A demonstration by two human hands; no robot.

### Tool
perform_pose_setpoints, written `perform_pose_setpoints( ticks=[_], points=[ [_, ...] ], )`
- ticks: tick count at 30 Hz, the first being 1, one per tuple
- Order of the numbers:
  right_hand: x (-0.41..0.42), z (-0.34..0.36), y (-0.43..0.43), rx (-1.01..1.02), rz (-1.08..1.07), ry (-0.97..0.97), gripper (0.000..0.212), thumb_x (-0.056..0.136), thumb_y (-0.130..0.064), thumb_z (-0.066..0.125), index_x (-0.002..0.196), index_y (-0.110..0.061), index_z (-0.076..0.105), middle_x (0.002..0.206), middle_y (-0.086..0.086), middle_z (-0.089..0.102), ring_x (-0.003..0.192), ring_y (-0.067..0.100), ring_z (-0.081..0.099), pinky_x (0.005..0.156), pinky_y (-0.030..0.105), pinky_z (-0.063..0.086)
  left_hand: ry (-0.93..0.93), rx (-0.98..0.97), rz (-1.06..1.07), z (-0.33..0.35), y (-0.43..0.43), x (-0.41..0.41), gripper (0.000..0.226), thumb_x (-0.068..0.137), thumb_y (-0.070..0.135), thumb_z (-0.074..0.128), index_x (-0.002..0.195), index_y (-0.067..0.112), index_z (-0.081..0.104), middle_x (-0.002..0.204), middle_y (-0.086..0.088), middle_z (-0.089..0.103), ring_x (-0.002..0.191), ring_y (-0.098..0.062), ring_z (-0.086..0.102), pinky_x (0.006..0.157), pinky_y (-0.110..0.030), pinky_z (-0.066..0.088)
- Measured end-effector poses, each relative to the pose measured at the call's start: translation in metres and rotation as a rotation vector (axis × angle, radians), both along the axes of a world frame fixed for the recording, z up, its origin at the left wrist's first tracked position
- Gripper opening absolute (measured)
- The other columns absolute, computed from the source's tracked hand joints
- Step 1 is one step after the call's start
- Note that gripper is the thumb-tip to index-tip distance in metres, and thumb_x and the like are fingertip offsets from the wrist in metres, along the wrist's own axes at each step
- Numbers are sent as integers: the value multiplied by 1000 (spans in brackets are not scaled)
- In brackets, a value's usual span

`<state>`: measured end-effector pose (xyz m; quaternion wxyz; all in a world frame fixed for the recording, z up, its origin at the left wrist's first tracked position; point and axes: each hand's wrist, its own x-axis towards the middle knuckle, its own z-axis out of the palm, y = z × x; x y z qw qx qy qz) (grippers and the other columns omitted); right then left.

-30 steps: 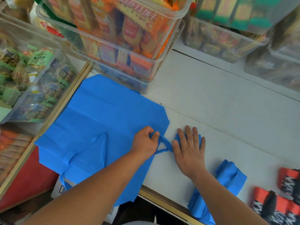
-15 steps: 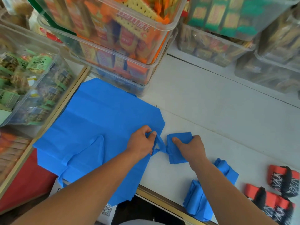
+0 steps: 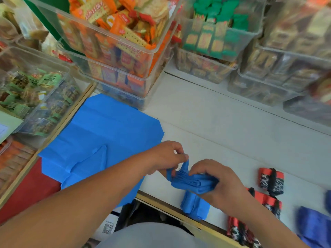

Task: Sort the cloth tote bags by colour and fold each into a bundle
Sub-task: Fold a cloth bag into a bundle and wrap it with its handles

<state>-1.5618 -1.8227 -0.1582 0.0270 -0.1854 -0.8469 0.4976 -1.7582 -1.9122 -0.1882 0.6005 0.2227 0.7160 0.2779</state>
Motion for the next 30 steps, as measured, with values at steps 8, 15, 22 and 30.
perform_pose_setpoints(
  ticks=[8,15,22,30],
  points=[
    [62,31,-1,-49,-216,103,47,69,-6,91,95,-38,68,122,-24,63,102,5,66,78,16,52,150,172,-299,74,12,77,17,102,36,54,106,27,68,112,8,66,88,-6,61,78,-23,52],
    [100,44,9,-267,-388,2,24,82,-7,80,89,-23,63,89,7,67,69,21,63,58,30,54,75,246,-105,90,4,112,25,101,28,59,122,37,69,115,17,68,105,1,62,78,-12,45],
    [116,59,24,-344,-430,48,28,81,-8,83,84,-23,60,93,9,70,85,32,69,65,33,56,42,319,120,65,-9,131,19,90,23,77,108,18,73,104,-3,76,102,-17,71,99,-38,56],
    [120,57,13,-333,-455,67,19,89,-15,76,86,-21,58,86,8,66,73,21,63,62,30,53,287,422,247,64,-11,154,16,87,17,77,83,12,62,72,1,62,62,-7,56,61,-27,52]
  ],
)
